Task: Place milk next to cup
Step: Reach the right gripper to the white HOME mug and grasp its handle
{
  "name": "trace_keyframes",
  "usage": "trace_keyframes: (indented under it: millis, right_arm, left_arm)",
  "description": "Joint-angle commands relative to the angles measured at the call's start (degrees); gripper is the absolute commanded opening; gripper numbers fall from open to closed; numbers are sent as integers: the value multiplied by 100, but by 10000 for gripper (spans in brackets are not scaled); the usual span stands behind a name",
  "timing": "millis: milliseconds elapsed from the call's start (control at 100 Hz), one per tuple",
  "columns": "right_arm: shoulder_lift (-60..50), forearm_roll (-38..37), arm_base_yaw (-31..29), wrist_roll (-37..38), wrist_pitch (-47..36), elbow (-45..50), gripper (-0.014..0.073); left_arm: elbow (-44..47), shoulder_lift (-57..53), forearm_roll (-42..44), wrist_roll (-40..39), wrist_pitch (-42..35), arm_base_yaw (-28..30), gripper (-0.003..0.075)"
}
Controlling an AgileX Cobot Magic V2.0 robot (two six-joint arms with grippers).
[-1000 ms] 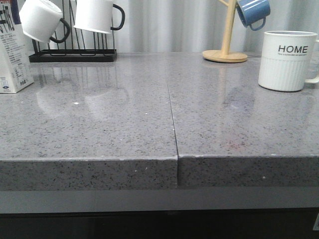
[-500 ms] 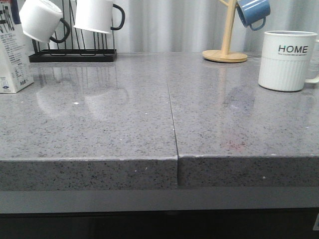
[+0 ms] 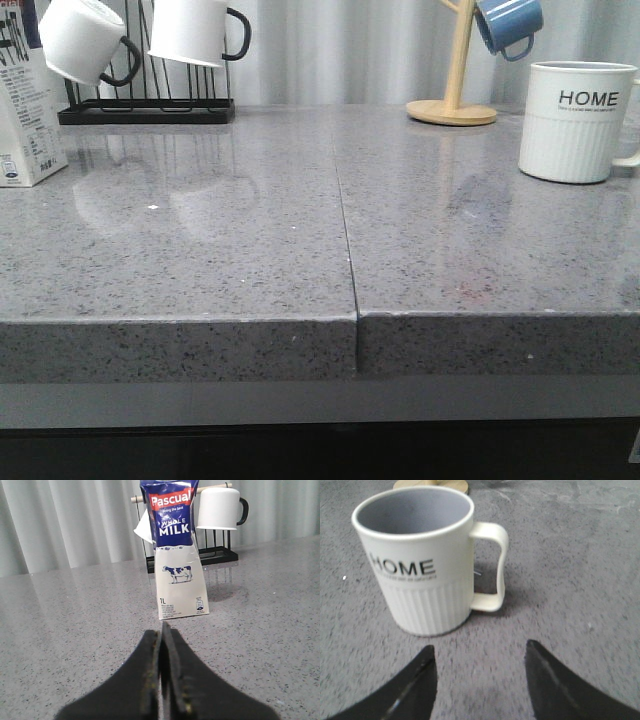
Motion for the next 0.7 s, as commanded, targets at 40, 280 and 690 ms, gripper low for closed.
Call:
trace_keyframes:
  millis: [40, 280, 690]
  right_arm:
    - [238, -4, -50, -89, -626, -438, 414]
    - [590, -4, -246, -89, -671, -787, 414]
    - [1262, -49, -376, -89, -963, -1230, 414]
  left_arm:
    - [292, -191, -41, -43, -434, -39, -21]
    - [292, -191, -41, -43, -434, -39, -20]
    - [292, -191, -41, -43, -434, -39, -20]
